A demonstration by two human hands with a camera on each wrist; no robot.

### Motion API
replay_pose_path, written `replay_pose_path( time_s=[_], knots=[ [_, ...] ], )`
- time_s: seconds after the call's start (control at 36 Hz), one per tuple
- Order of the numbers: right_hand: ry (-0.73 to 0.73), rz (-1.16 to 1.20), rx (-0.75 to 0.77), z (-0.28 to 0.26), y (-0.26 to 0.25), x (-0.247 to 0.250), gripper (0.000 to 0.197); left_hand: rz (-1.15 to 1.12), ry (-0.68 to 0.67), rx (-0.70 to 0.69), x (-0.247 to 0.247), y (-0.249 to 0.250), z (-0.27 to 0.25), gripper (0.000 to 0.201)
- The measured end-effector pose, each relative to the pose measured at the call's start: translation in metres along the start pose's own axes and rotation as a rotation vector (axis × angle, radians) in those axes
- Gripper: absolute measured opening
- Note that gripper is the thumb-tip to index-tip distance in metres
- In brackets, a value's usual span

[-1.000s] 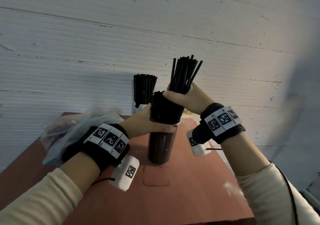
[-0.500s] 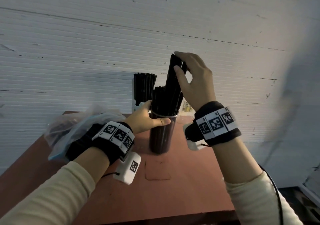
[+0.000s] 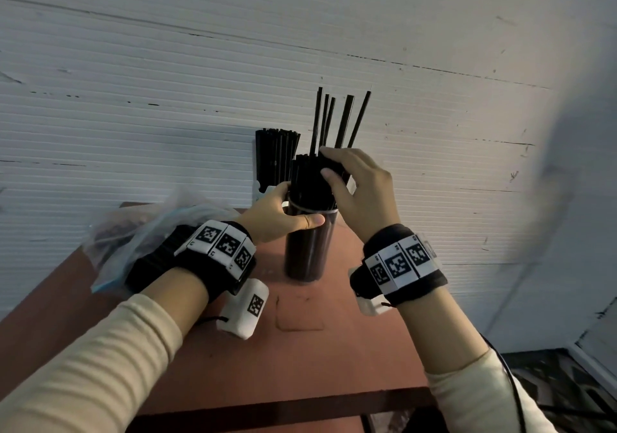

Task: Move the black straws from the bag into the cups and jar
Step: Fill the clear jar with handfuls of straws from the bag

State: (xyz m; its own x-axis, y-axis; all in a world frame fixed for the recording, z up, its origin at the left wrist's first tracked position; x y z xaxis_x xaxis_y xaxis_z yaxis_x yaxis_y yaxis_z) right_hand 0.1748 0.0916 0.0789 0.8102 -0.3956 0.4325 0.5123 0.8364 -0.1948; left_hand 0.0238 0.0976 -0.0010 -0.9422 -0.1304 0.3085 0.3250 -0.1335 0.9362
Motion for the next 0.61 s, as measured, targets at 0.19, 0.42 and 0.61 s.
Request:
replay_pose_path(
  time_s=[0.19,0.42,0.61],
  knots=[
    [-0.011,-0.02,0.038,-0.015,-0.006,-0.005,0.025,-0.007,0.007,-0.03,0.0,0.0,0.0,0.091],
    [-0.032,-0.037,0.042,-0.003,-0.008,0.01,0.024,-0.008,-0.071,-0.004,0.0,-0.002,0.004,0.086],
    [0.051,0.057,-0.138,0.043,0.027,0.032,0.053,0.034,-0.091,-0.037,0.001,0.0,0.006,0.076]
  ],
)
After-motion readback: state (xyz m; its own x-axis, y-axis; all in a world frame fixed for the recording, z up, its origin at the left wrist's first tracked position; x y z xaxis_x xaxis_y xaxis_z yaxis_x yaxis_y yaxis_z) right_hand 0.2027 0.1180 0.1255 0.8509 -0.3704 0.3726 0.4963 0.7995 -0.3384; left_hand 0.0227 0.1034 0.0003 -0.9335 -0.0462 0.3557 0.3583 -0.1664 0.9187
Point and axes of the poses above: each hand's wrist, its own z-axis towards the middle knuckle, its own x-axis out of the back of the hand, y = z × x, the point moved 6 cm from there along z, towards the middle knuckle, and after that the axes turned 9 degrees about -z, right-handed, at the moved point
